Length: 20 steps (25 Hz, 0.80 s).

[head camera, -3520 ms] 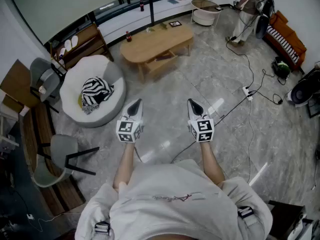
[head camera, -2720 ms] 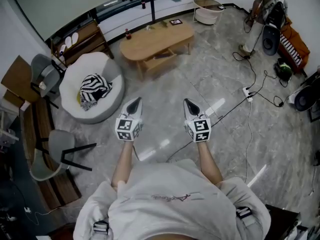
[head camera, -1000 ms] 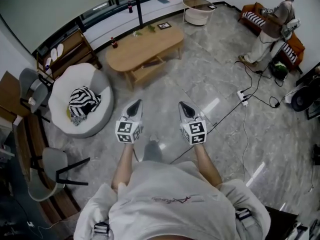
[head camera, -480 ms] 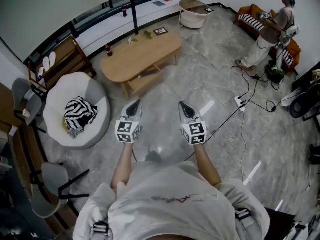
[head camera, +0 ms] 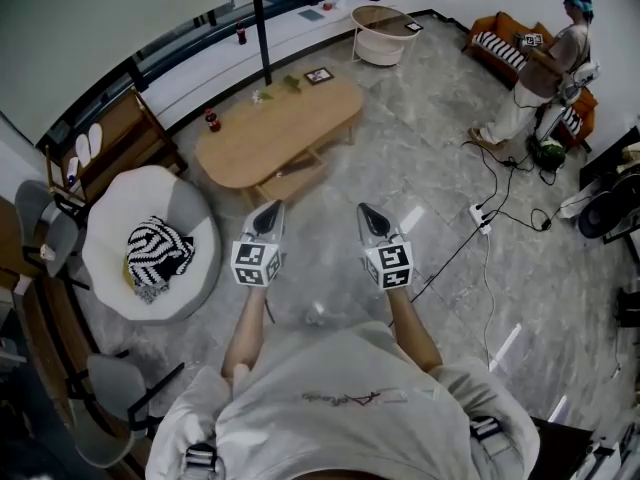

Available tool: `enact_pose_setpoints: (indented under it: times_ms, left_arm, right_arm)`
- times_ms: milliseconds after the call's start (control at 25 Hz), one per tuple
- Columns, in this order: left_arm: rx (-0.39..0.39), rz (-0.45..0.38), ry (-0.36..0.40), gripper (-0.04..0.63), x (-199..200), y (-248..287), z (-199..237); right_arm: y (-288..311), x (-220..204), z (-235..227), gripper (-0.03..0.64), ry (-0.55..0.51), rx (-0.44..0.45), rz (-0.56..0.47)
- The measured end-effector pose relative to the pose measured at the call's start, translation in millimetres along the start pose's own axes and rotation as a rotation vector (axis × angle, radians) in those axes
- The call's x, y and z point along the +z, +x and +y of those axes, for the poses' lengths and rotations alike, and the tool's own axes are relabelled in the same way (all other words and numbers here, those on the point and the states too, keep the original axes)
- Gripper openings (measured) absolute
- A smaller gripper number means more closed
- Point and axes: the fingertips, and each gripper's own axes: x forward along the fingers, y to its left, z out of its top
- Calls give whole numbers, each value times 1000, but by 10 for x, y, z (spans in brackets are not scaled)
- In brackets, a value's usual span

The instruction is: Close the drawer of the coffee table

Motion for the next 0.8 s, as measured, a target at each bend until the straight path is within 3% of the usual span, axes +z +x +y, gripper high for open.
enact_pose_setpoints:
  times_ms: [280,800]
  left_arm:
    - [-26,7,6,-2,42,382,465]
    - [-64,56,23,-2,-108,743,585]
  right_arm:
    - [569,82,-84,5,4,-25,-5]
    - [832,-121,-301,5,38,-56,29]
